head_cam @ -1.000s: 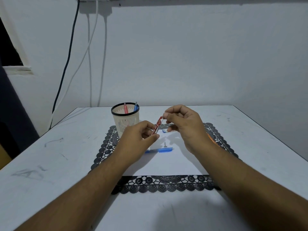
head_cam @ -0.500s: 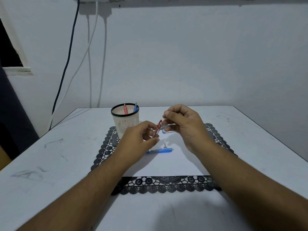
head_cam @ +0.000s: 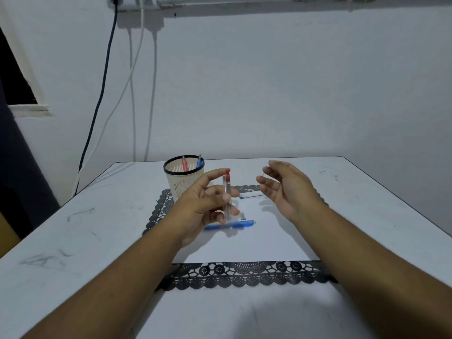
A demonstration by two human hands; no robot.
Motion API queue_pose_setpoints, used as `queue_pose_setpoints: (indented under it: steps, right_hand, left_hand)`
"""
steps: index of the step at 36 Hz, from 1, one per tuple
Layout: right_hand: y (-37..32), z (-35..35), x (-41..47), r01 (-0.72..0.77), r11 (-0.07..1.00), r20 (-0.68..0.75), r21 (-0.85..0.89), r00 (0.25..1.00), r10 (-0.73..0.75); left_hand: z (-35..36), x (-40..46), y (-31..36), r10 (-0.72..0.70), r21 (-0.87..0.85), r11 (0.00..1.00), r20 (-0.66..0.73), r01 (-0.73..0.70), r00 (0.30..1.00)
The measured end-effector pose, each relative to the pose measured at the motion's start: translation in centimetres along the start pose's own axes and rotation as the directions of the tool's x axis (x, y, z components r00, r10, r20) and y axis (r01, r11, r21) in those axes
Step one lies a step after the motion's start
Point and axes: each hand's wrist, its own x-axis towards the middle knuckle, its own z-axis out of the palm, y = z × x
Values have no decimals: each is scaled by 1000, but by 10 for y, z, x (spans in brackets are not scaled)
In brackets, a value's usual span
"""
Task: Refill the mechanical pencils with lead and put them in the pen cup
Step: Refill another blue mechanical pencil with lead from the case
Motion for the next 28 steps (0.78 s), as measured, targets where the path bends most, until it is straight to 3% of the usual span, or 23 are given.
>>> queue_pose_setpoints:
  steps: [6, 12, 14, 17, 22, 26, 28]
  right_hand:
    - [-2, -1, 3, 23, 999, 11, 35, 1000, -24]
    - [-5, -2, 4, -25, 999, -2, 37, 1000, 25]
    - [-7, -4, 6, -26, 999, -7, 42, 1000, 27]
    - [-8, -8, 12, 1, 997, -5, 76, 1000, -1]
    - [-14, -14, 20, 39, 991, 2, 130, 999, -40]
    - [-19, -17, 22, 56, 987, -9, 149, 998, -55]
    - [-21, -20, 22, 62, 988, -18, 140, 998, -60]
  left_hand:
    - [-2, 0, 1, -31, 84, 996, -22, 33, 999]
    - [0, 2, 4, 85, 472, 881, -76, -40, 993]
    - [3, 10, 4, 153, 669, 743, -111, -40, 982]
    - [7, 24, 4, 226, 904, 427, -106, 0, 968]
    - [15, 54, 4, 214, 999, 27, -27, 22, 976]
    - [18, 84, 1, 175, 983, -159, -69, 97, 982]
    - [18, 98, -3, 128, 981, -157, -90, 110, 988]
